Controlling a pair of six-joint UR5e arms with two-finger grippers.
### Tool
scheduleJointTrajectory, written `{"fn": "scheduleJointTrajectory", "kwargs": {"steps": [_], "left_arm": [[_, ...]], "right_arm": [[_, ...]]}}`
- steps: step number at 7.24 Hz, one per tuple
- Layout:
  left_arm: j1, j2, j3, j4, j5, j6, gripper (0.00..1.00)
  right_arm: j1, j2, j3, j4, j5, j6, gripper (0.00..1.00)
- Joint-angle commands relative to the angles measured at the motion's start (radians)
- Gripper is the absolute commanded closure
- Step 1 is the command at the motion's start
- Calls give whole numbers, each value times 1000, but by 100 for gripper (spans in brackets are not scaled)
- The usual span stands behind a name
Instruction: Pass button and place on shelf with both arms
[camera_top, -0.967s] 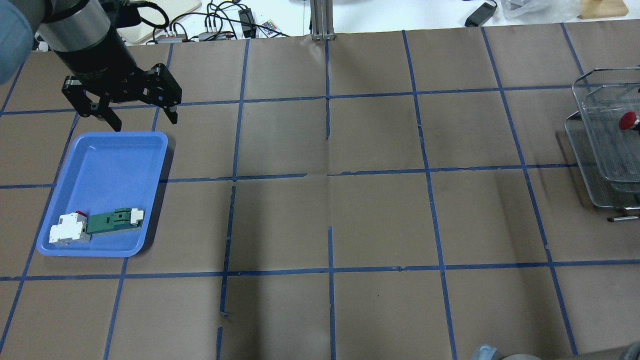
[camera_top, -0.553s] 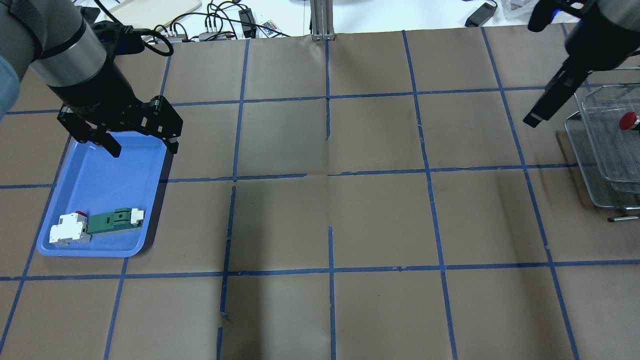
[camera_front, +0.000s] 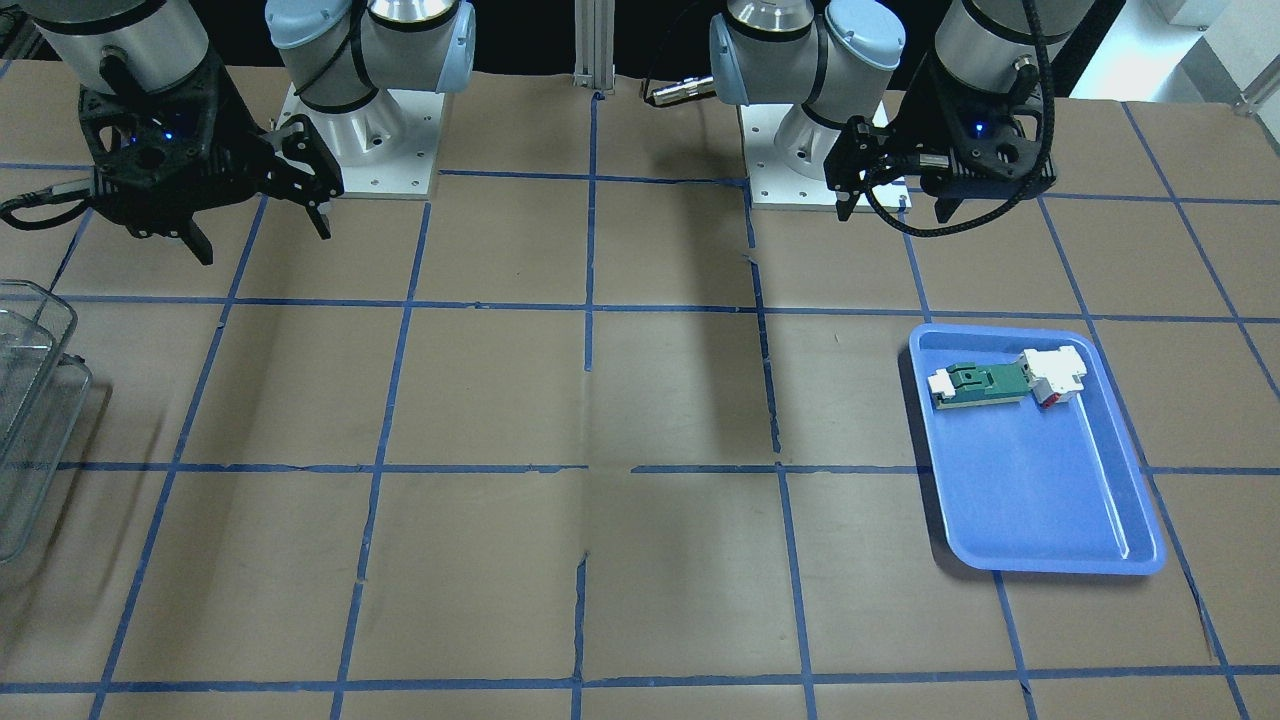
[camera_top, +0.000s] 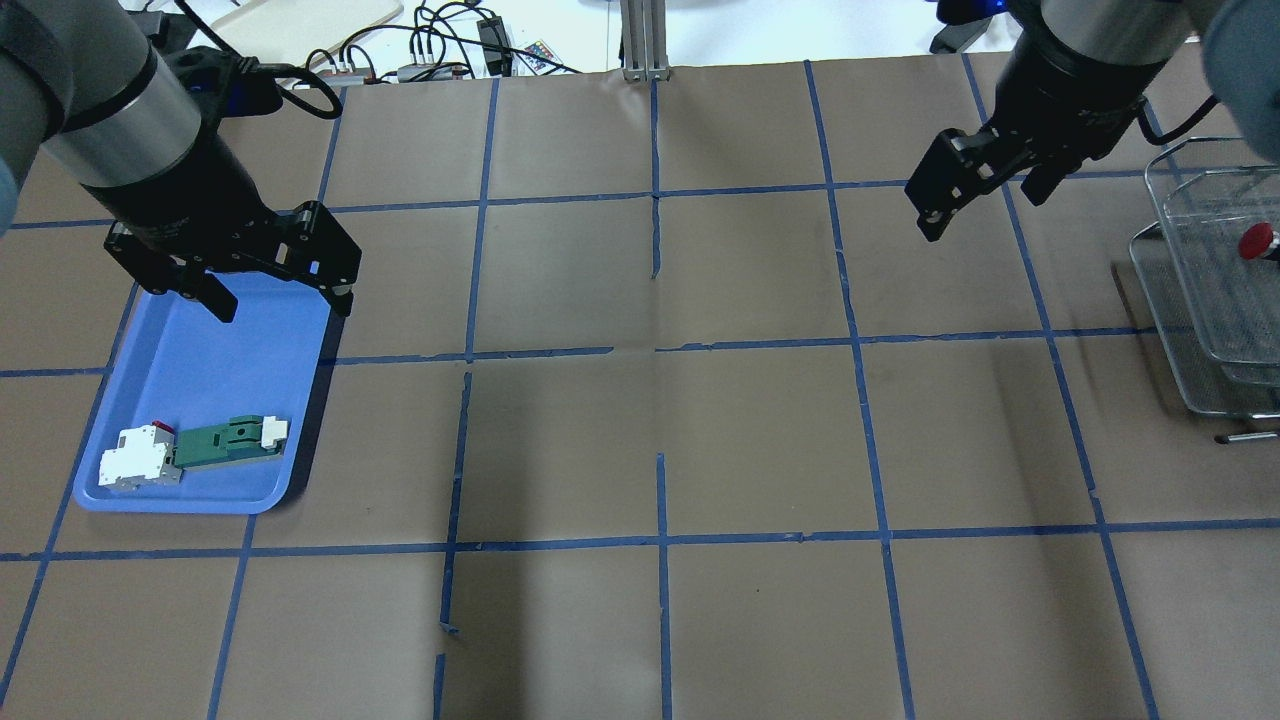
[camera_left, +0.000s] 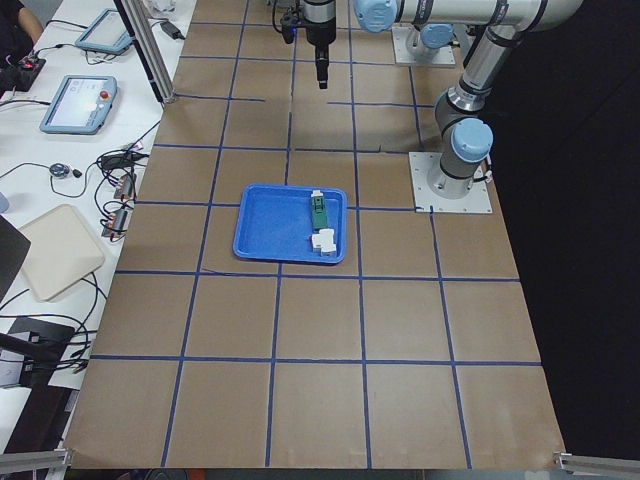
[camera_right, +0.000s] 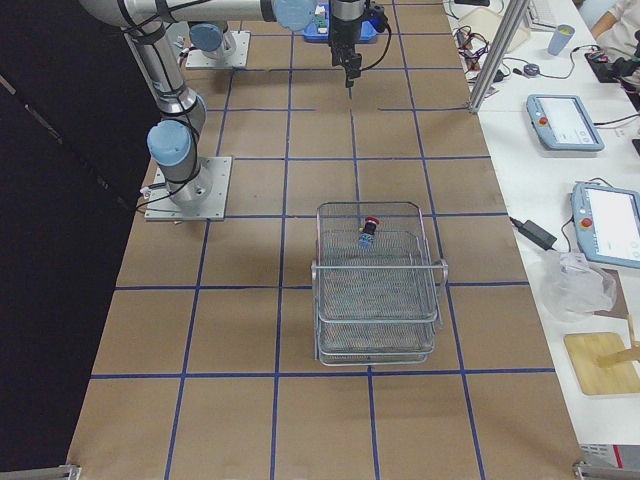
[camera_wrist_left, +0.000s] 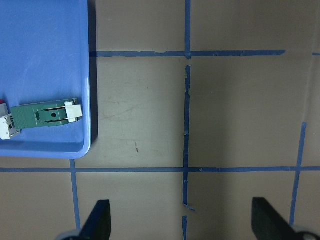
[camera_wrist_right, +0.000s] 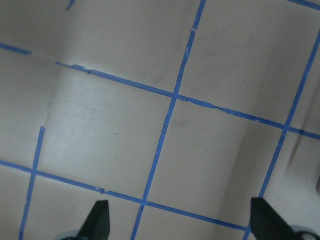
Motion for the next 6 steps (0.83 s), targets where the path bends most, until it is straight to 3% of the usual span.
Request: {"fn": "scheduleJointTrajectory", "kwargs": {"steps": [1, 2, 6], "left_arm": [[0, 1, 1, 0, -6, 0, 0], [-2, 0, 1, 1, -45, 0, 0], [0, -3, 0, 0, -33, 15, 0]], "right_arm": [[6, 23, -20, -5, -27, 187, 0], [6, 25, -25, -9, -35, 190, 0], [4, 28, -27, -8, -36, 180, 0]]}}
